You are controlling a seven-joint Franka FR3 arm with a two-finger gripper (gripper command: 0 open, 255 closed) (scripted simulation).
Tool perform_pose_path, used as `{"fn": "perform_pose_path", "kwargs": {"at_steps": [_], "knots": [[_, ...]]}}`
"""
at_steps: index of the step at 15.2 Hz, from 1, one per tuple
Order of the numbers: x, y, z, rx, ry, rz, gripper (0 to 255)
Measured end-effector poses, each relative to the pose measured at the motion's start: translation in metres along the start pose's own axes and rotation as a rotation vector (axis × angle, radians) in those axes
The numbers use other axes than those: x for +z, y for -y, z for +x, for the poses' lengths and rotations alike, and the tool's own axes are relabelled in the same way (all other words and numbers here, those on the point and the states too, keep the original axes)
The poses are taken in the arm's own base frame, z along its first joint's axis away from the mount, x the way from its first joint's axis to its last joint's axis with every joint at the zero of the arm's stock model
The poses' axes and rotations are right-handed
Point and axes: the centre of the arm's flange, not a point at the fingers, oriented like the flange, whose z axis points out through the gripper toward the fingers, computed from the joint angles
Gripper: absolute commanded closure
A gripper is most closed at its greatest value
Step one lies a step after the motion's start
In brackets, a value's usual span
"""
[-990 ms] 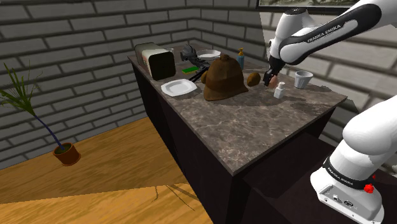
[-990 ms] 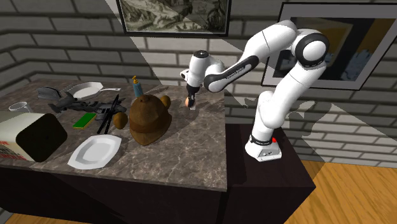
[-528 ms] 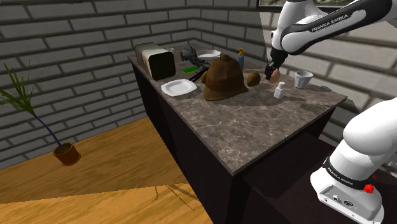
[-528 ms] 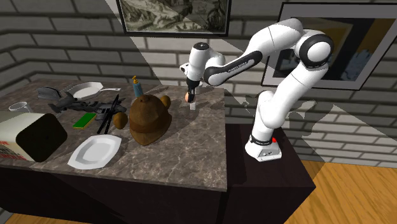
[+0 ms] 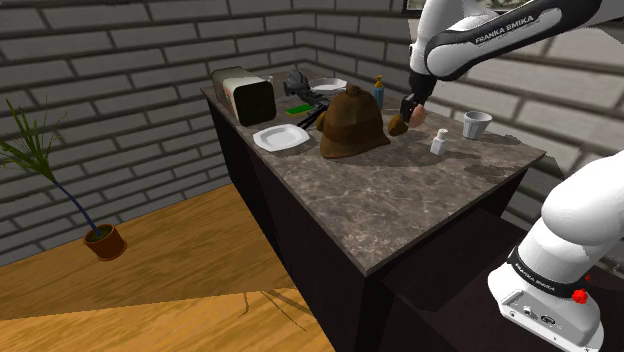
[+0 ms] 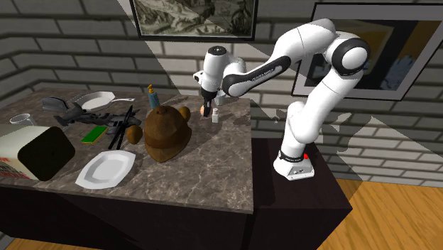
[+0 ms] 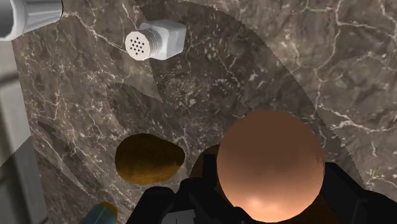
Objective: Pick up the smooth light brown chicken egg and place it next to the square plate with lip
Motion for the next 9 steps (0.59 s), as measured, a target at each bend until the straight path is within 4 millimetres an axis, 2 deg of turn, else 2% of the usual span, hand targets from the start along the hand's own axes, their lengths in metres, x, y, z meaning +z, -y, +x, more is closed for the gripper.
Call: {"fn": "perform_pose_path", "kwargs": {"at_steps": [9], "knots": [[-0.017, 0.091, 0.074, 0.0, 0.0, -0.001, 255]]}}
